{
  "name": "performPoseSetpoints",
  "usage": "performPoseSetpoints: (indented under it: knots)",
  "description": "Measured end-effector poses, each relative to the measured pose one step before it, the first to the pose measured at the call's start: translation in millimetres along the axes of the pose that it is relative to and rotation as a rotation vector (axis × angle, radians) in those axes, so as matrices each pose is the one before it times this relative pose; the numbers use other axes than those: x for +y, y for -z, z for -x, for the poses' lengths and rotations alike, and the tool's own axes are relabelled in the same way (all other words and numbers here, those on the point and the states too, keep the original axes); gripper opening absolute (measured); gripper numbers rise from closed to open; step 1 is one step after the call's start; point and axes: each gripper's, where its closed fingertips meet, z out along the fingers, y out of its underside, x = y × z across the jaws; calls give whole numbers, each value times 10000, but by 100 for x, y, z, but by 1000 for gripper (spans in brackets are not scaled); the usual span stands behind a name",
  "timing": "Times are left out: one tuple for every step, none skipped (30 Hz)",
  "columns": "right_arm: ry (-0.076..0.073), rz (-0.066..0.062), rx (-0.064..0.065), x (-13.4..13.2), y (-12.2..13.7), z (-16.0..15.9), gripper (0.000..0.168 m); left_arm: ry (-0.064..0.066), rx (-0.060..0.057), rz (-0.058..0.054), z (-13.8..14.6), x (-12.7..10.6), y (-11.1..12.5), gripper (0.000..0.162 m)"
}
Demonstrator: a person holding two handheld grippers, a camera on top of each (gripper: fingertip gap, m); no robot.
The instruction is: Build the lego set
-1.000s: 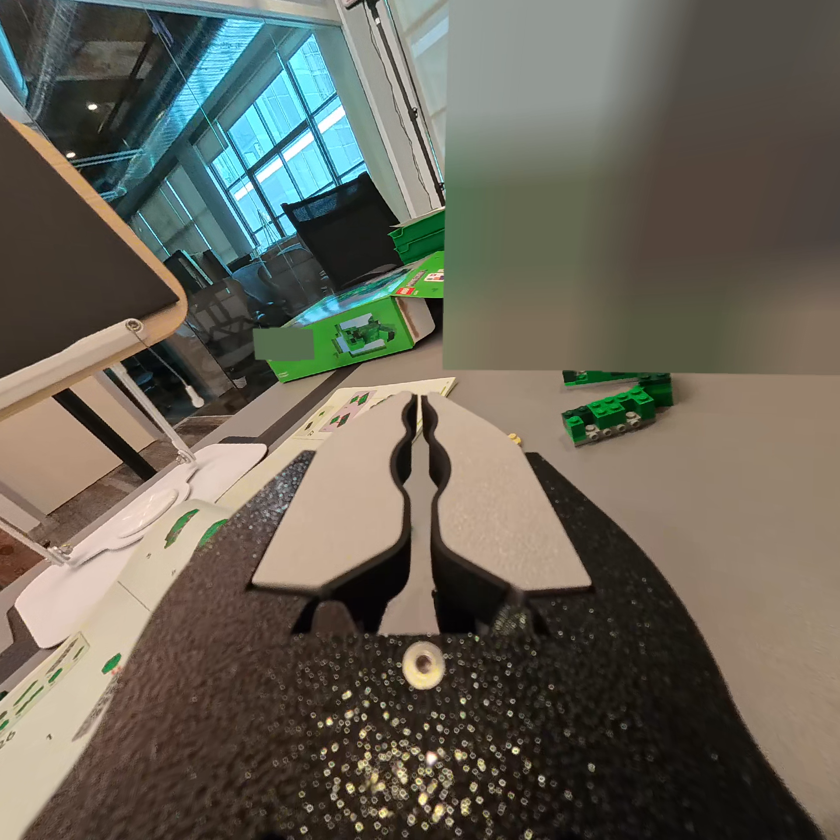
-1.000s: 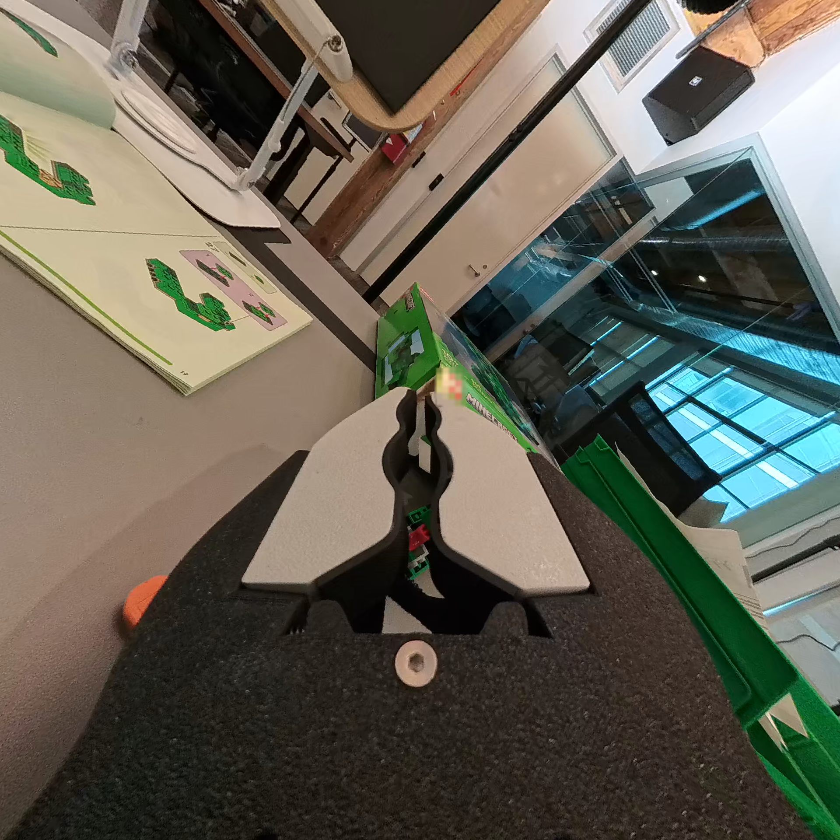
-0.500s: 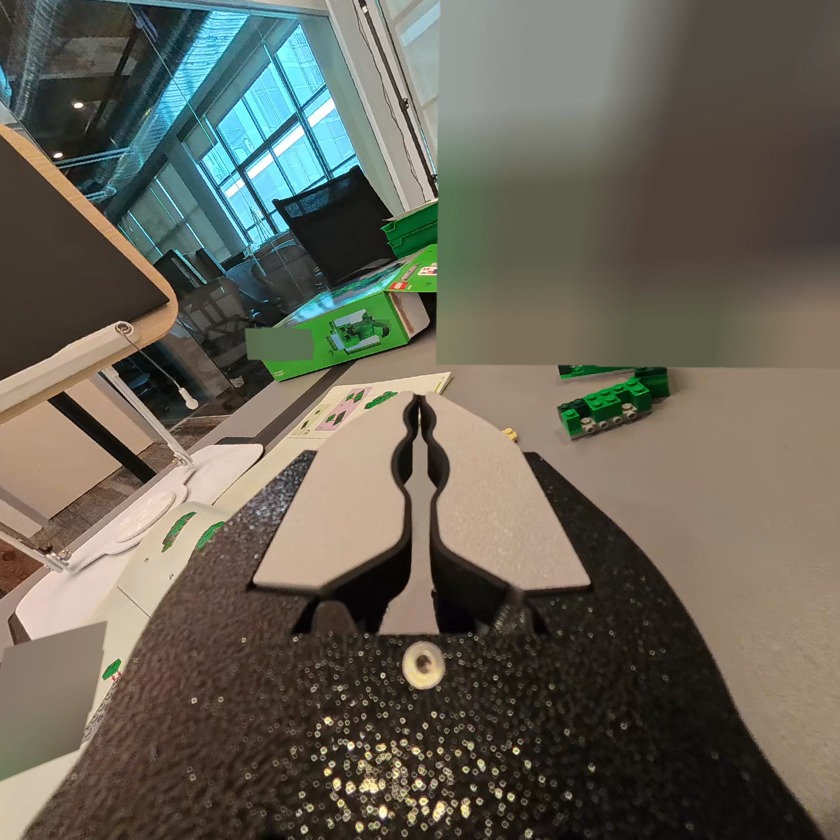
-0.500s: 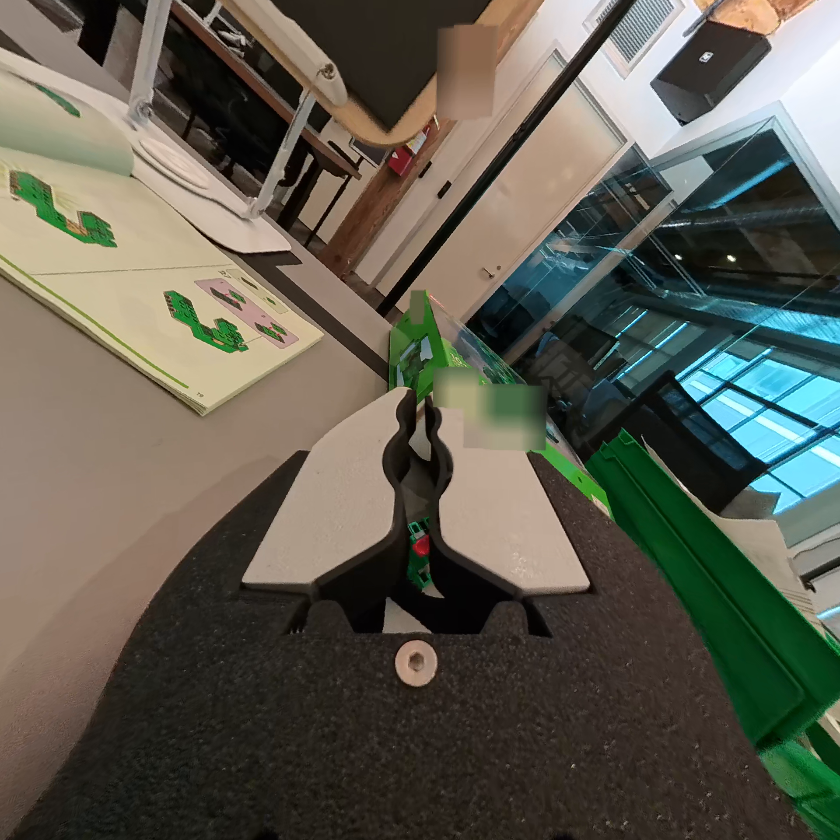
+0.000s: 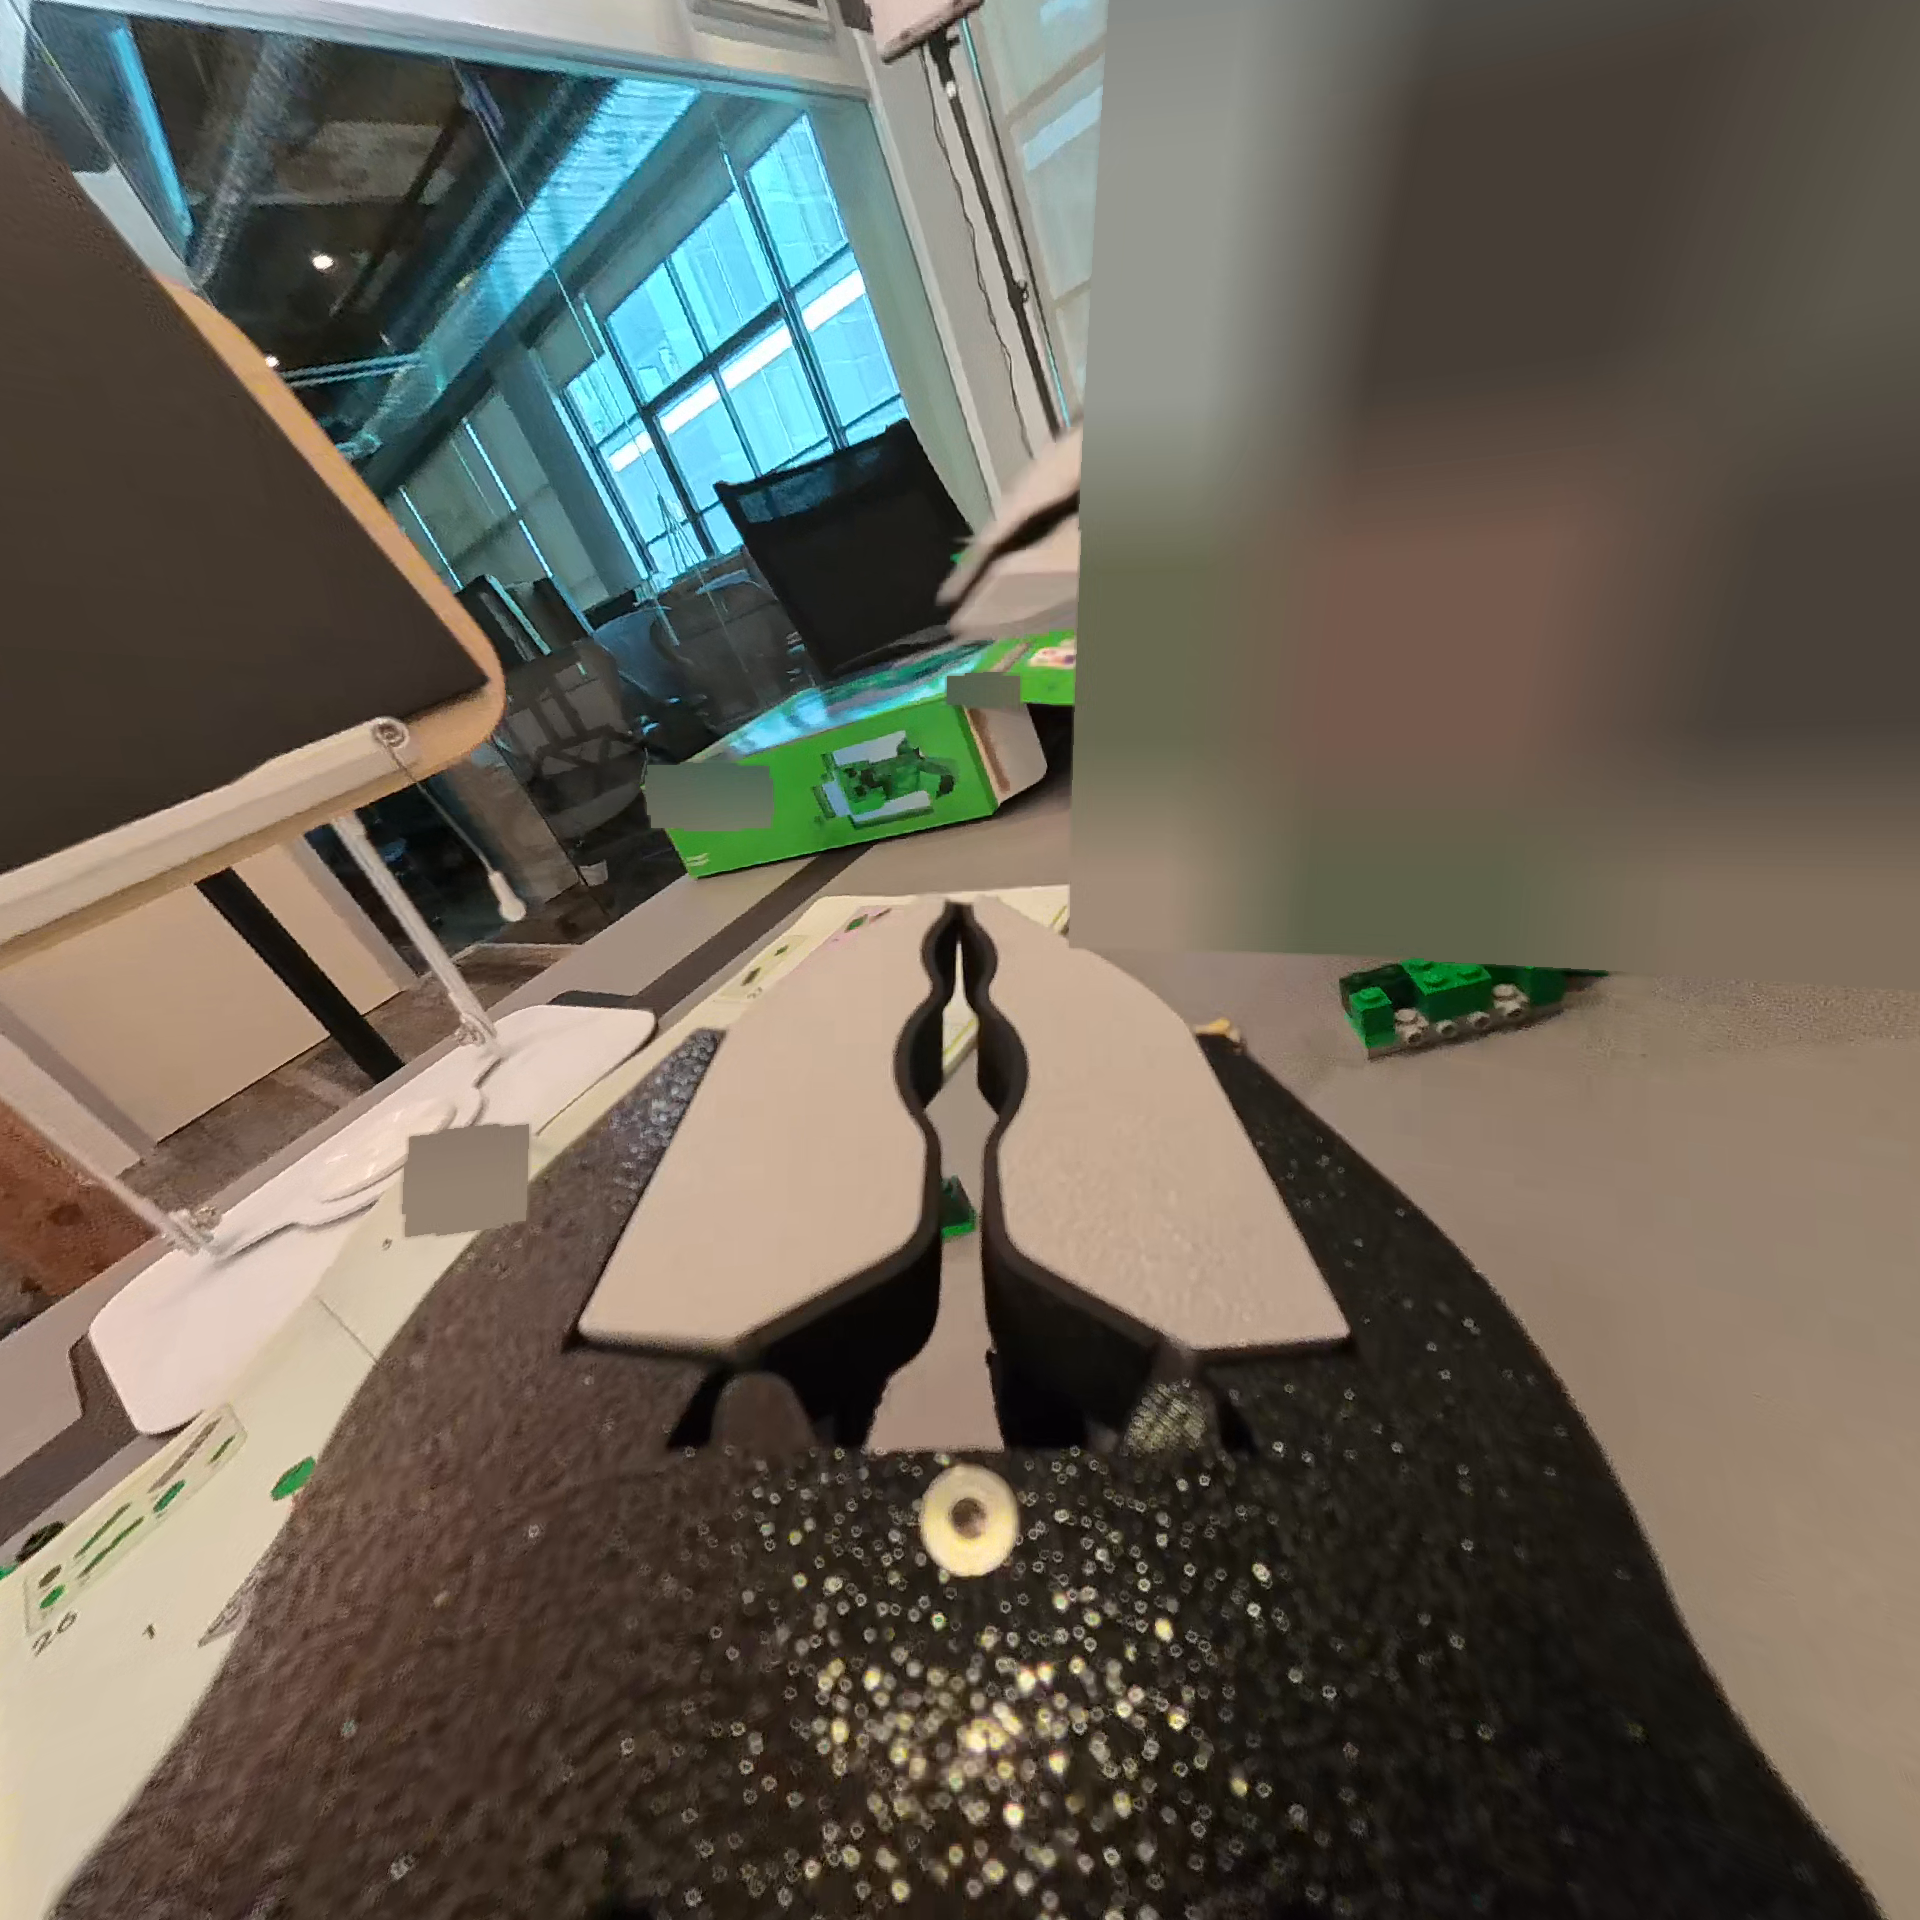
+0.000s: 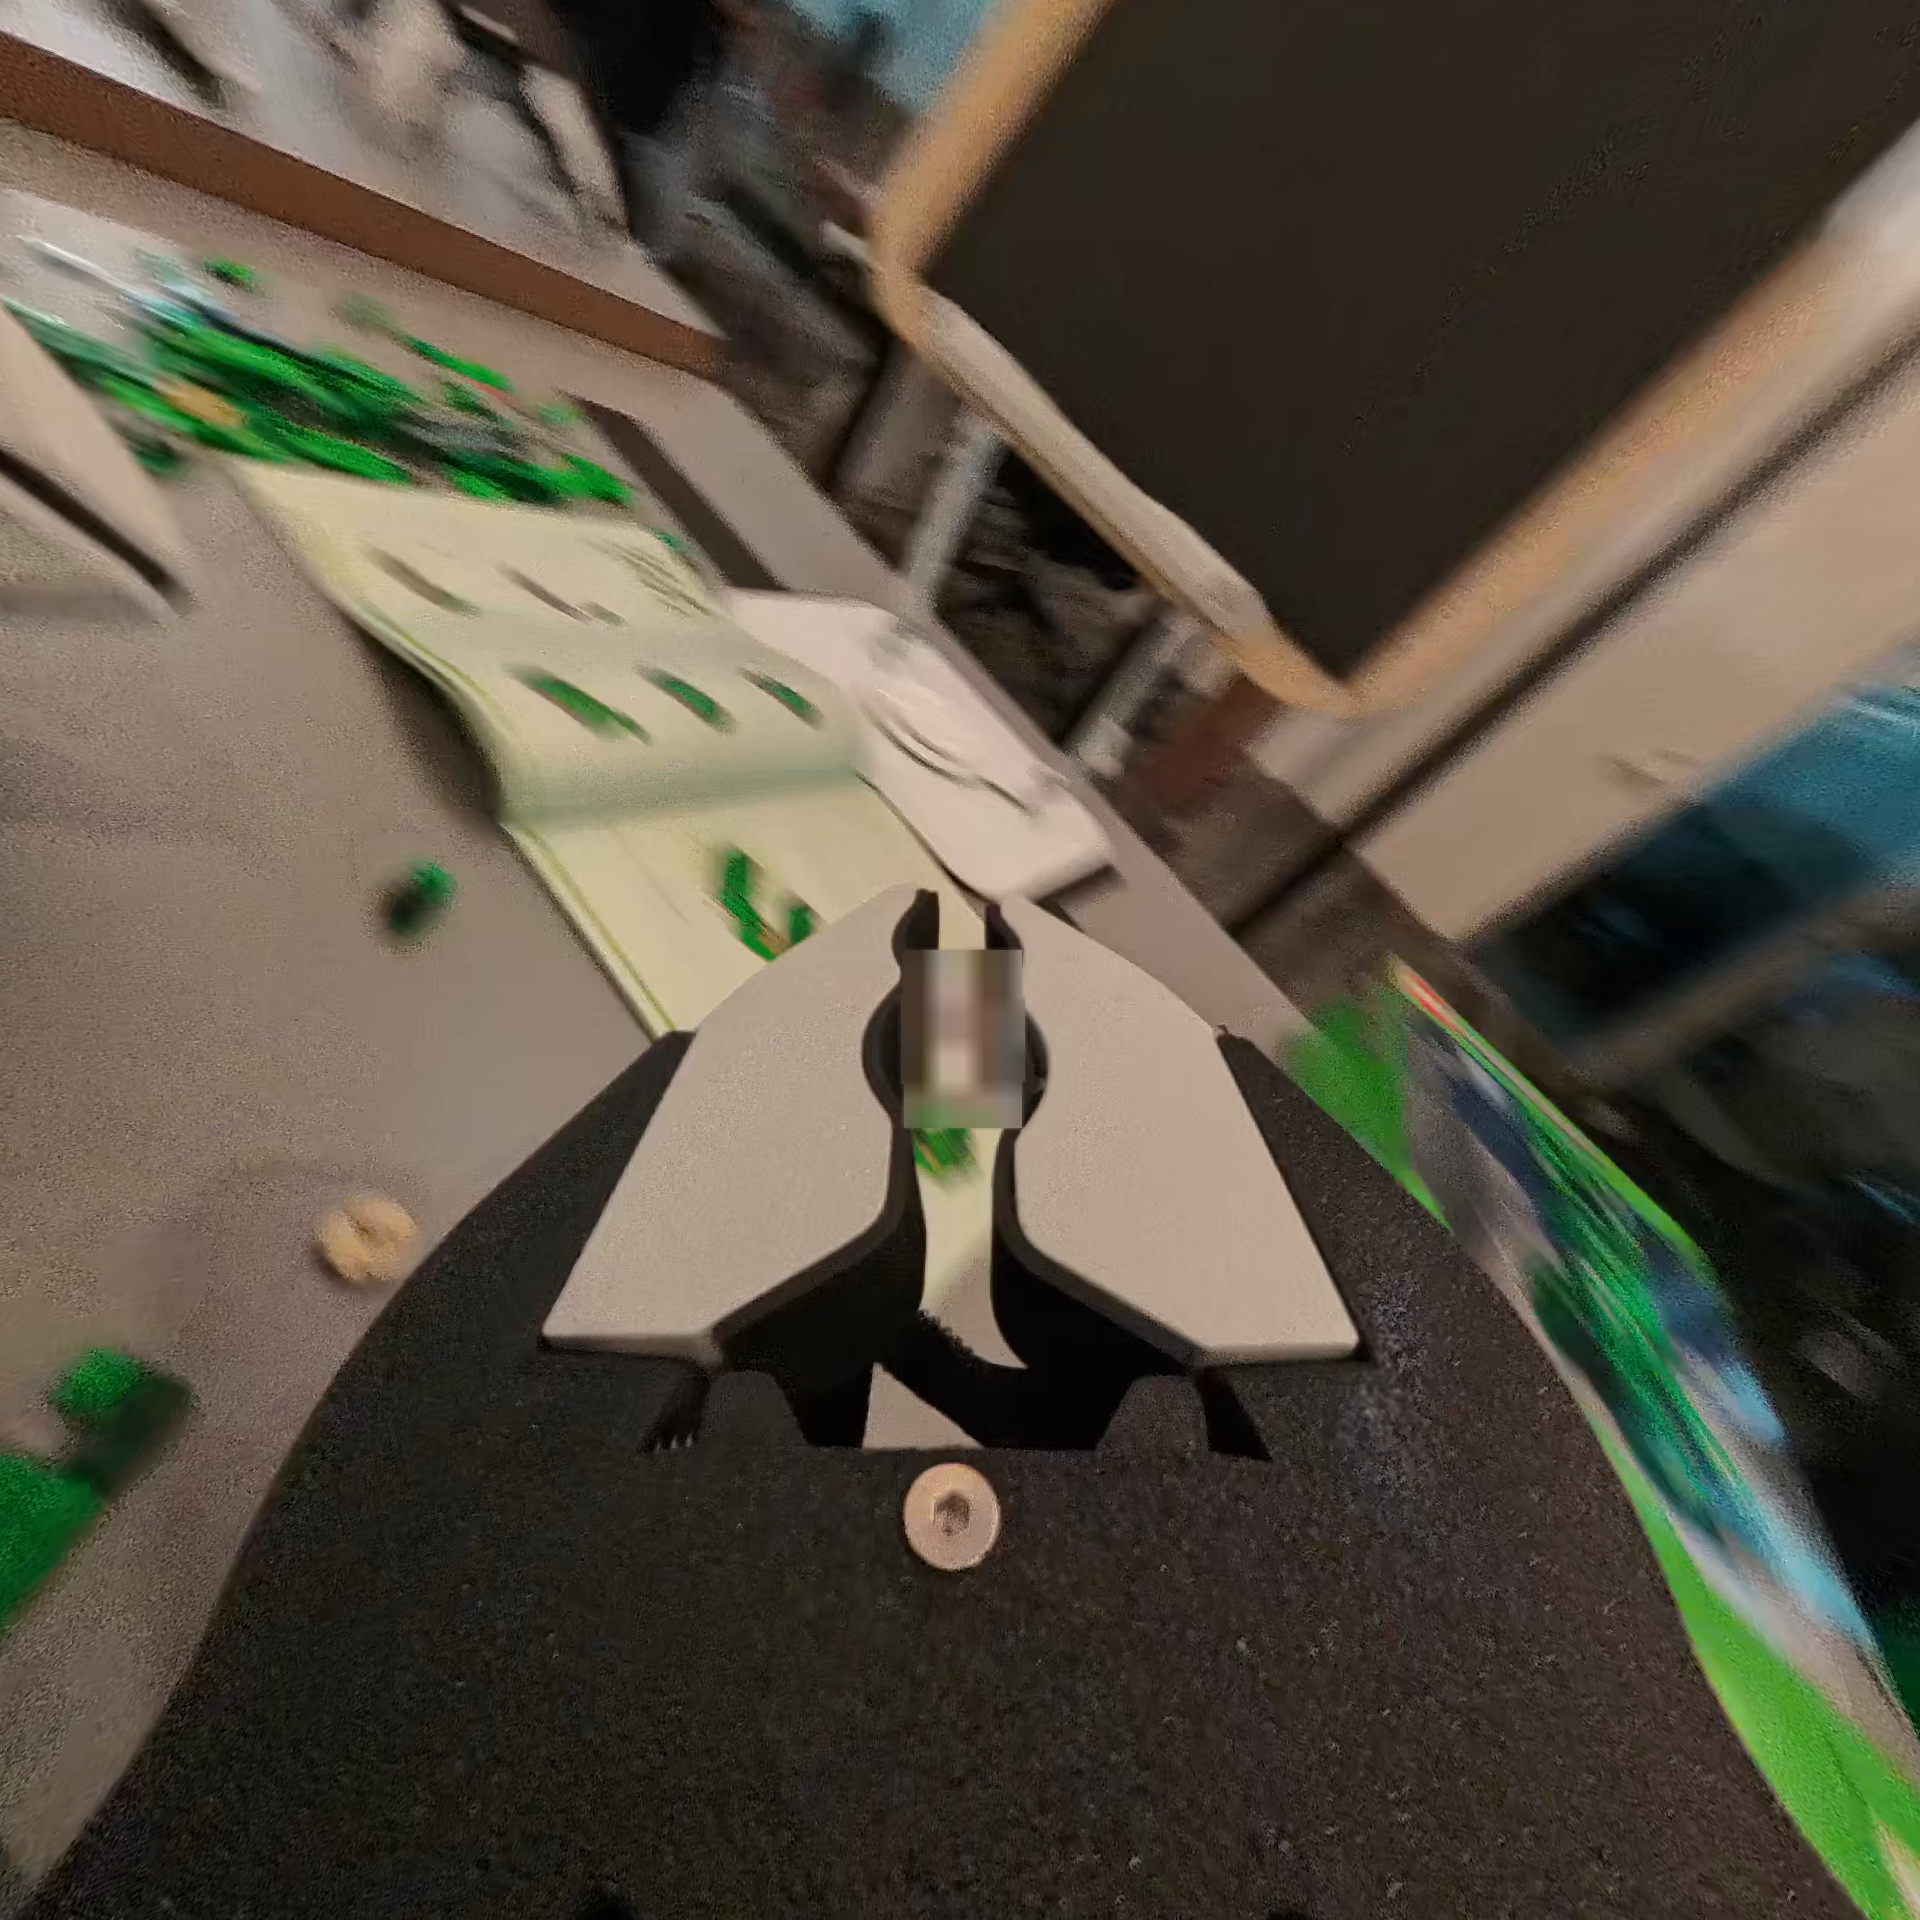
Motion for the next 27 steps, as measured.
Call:
performPoseSetpoints:
  knots:
    - [-61,-58,-1263,-2103,-2281,1532,9,-40,53,-87,-104,-156,44,0]
    - [-117,-6,-1326,-1839,-2555,1452,13,-98,87,-7,-208,-60,-17,0]
    - [-58,-57,-1245,-1691,-2640,1179,13,-123,84,70,-230,59,-44,0]
    - [-31,-102,-1058,-1537,-2648,779,13,-136,73,66,-224,42,-40,0]
    - [-7,39,-950,-1119,-2656,515,12,-123,85,-23,-234,-89,22,0]
    - [-34,318,-892,-567,-2632,333,13,-89,64,-77,-187,-160,71,0]
    - [-20,404,-720,-329,-2537,57,14,-63,20,-68,-104,-143,101,0]
    - [51,379,-438,-199,-2389,-293,16,-52,-10,-71,-34,-131,96,0]
    - [216,485,-251,143,-2258,-503,18,-18,-8,-61,3,-96,42,0]
    - [329,520,-102,366,-2088,-650,19,15,23,-15,-16,-7,-12,0]
    - [324,436,-48,400,-1901,-639,19,49,24,23,-6,62,-29,0]
    - [213,352,-81,344,-1636,-500,18,50,10,11,30,43,-24,0]
    - [14,246,-128,188,-1349,-348,18,30,-10,-4,40,7,-12,0]
    - [-155,144,-354,-12,-1092,29,20,15,-10,-19,29,-14,-1,0]
    - [-250,95,-392,-153,-862,138,26,11,10,-8,9,6,-28,0]
    - [-238,66,-344,-215,-695,125,30,11,12,17,-3,38,-59,0]
    - [-171,78,-314,-173,-575,130,33,12,18,33,-3,74,-62,0]
    - [-111,123,-160,-60,-509,-51,34,18,15,29,-4,55,-44,0]
    - [-34,200,-87,98,-472,-139,35,28,10,12,9,39,-42,0]
    - [34,211,-12,174,-421,-228,37,35,3,7,25,24,-26,0]
    - [73,181,22,214,-333,-242,36,39,-4,1,39,19,-23,0]
    - [28,156,-60,238,-287,-130,35,51,-1,3,36,36,-7,0]
    - [-52,96,-70,172,-243,-127,34,58,5,10,33,38,-10,0]
    - [-69,88,-22,163,-207,-170,34,53,0,-2,43,22,-19,0]
    - [-55,96,35,131,-189,-248,34,54,-3,-5,47,17,-7,0]
    - [-51,53,78,60,-165,-257,32,53,2,0,34,20,-11,0]
    - [-112,-49,13,-124,-109,-173,30,48,1,2,38,24,-23,0]
